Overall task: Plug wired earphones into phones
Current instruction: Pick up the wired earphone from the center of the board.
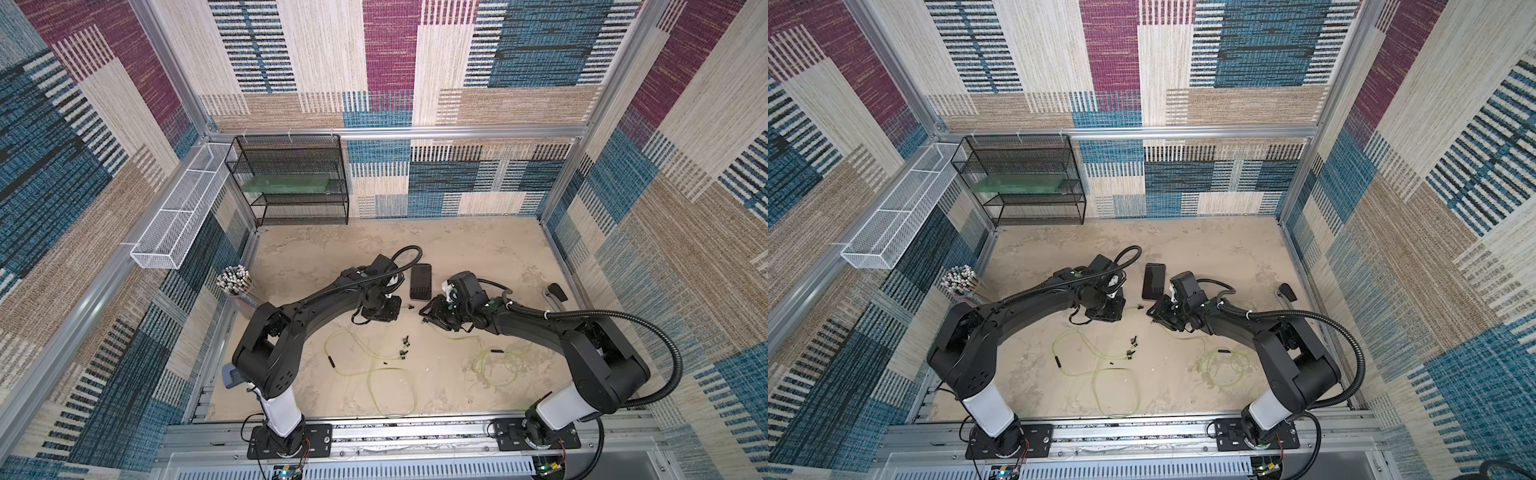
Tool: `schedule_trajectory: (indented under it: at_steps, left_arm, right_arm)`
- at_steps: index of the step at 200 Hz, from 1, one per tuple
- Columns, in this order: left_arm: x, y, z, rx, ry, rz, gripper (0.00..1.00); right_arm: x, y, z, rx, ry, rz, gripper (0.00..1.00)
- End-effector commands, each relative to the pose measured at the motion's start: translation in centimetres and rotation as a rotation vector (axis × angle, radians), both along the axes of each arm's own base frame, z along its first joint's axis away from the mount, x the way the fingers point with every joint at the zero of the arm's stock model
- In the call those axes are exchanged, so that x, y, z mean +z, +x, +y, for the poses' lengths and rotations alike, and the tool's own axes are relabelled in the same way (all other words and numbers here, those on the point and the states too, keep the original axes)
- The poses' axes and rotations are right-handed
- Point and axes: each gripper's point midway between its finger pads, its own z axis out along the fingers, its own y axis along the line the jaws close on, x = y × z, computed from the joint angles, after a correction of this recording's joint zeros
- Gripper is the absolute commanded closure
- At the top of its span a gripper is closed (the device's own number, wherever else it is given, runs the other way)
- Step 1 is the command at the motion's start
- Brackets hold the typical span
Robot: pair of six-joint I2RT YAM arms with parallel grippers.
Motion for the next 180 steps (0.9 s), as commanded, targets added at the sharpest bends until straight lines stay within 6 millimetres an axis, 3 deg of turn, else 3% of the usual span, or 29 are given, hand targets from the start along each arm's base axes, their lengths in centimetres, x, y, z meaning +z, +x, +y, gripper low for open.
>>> schedule_trajectory:
  at_steps: [1, 60, 138, 180]
  left_arm:
    - [0.5, 0.0, -0.4, 0.033, -0.042, 0.002, 1.0]
    - [0.1, -0.2, -0.5, 0.066, -0.07, 0.01, 1.0]
    - [0.9, -0.2, -0.7, 0.075, -0.097, -0.004, 1.0]
    - [1.5, -0.2, -0.8, 0.082, -0.118, -0.013, 1.0]
  right_arm:
    - [1.5, 1.3, 1.3, -0.041, 0.123, -0.034, 0.58]
    - [3.0, 1.8, 2.4, -0.113, 0.316, -0.04, 0.58]
    - [1.7, 2.9, 4.0, -0.128, 0.329, 0.002, 0.53]
    - [1.3, 3.5, 4.6, -0.139, 0.356, 0.006, 0.59]
